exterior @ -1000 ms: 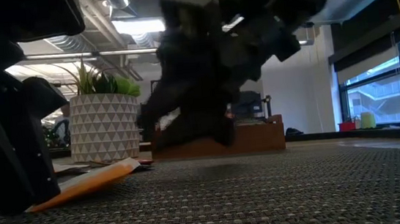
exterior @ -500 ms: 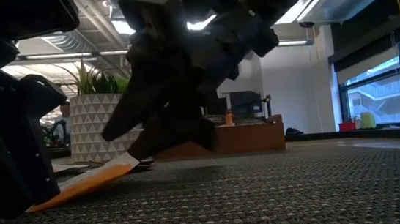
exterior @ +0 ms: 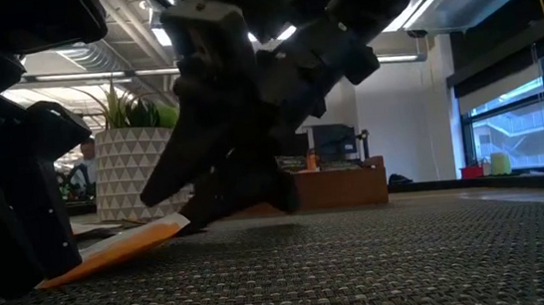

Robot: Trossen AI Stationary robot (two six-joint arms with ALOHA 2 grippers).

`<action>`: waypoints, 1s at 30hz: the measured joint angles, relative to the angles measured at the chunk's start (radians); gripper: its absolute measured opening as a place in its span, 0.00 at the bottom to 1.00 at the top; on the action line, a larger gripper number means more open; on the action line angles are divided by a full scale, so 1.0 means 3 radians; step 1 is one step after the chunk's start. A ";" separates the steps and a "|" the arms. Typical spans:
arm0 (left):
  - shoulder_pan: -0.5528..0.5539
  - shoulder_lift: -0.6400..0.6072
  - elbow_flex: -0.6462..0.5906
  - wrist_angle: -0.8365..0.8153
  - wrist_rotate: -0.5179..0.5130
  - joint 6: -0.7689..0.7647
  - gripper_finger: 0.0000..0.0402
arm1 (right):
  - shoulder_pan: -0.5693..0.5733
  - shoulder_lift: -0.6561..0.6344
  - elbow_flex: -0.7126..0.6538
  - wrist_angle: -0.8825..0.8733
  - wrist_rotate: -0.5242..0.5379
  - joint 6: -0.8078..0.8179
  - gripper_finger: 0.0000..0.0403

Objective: Pick & Place Tea
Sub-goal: Put the white tea bag into the left section of the wooden organizer

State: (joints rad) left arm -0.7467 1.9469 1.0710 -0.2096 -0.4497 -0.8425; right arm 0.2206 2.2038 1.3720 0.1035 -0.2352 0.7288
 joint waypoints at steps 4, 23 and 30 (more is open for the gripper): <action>0.0000 0.0000 -0.0001 0.0000 -0.0002 0.0000 0.31 | -0.0001 0.0009 -0.0004 0.0039 -0.0001 -0.0012 0.41; -0.0032 0.0003 -0.0003 -0.0001 -0.0024 0.0001 0.31 | -0.0002 0.0084 -0.0002 0.0232 -0.0181 -0.0338 0.02; -0.0110 -0.0104 -0.0014 -0.0051 0.0039 0.0001 0.31 | -0.0003 -0.0073 0.0001 0.0128 -0.0255 -0.0554 0.01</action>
State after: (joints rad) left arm -0.7799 1.9157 1.0668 -0.2249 -0.4380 -0.8422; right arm 0.2197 2.1819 1.3724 0.1418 -0.3117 0.5627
